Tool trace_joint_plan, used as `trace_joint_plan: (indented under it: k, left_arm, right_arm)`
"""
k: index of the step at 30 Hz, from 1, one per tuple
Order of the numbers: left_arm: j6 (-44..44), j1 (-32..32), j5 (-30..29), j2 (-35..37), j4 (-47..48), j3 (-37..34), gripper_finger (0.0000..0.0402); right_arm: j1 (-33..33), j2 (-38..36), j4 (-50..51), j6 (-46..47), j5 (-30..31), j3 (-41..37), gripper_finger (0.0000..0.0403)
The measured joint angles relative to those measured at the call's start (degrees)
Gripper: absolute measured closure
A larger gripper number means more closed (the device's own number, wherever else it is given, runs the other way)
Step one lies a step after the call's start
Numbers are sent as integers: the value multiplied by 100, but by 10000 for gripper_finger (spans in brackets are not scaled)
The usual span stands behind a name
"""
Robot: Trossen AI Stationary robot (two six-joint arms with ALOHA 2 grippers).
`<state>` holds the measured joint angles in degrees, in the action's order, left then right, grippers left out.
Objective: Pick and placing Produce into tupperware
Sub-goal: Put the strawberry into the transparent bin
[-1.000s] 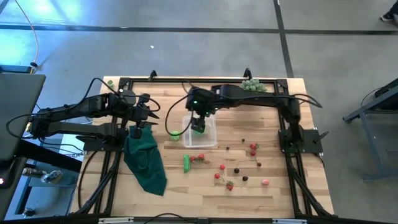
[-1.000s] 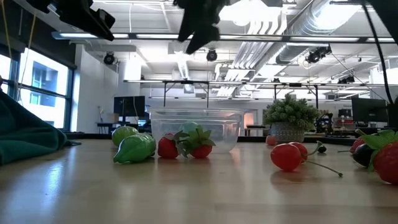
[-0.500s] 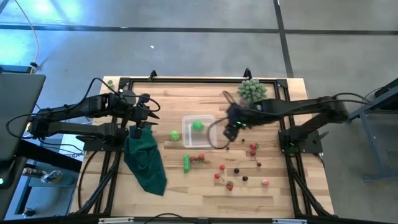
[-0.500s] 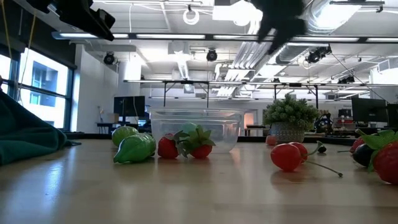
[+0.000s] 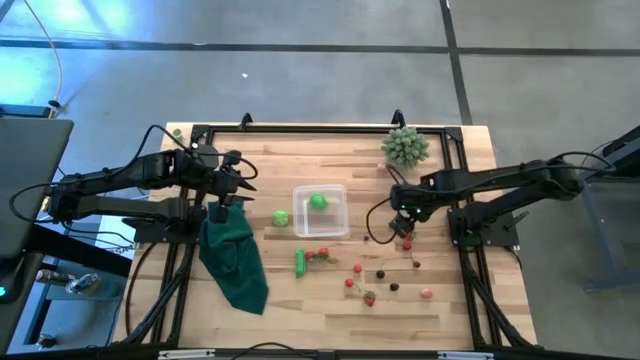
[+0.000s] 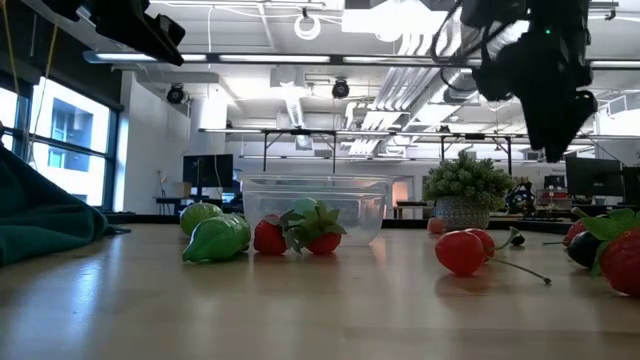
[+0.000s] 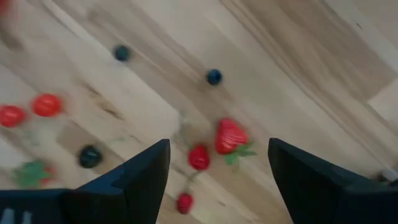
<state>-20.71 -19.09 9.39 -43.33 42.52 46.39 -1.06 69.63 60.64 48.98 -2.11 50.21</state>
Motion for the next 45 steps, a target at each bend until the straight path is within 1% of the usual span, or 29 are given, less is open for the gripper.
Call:
trace_joint_plan:
  k: [6, 13, 16, 22, 34, 41, 45]
  left_arm:
    - [0, 0, 0, 1, 1, 0, 295]
    - [0, 0, 1, 2, 0, 0, 295]
    - [0, 0, 0, 1, 1, 0, 295]
    - [1, 0, 0, 1, 2, 0, 295]
    - [1, 0, 0, 2, 1, 0, 295]
    - [2, 0, 0, 0, 2, 0, 295]
    - [0, 0, 0, 2, 0, 0, 295]
  right_arm:
    - [33, 0, -49, -277, -30, -474, 142]
    - [33, 2, -764, -362, -402, -1058, 142]
    - [33, 2, -941, -380, -433, -1213, 142]
    - [44, 42, -1096, -530, -433, -1291, 142]
    - [44, 837, -1355, -907, -560, -1291, 142]
    - [44, 1091, -1462, -1028, -685, -1291, 142]
    - [44, 1187, -1519, -1057, -745, -1291, 150]
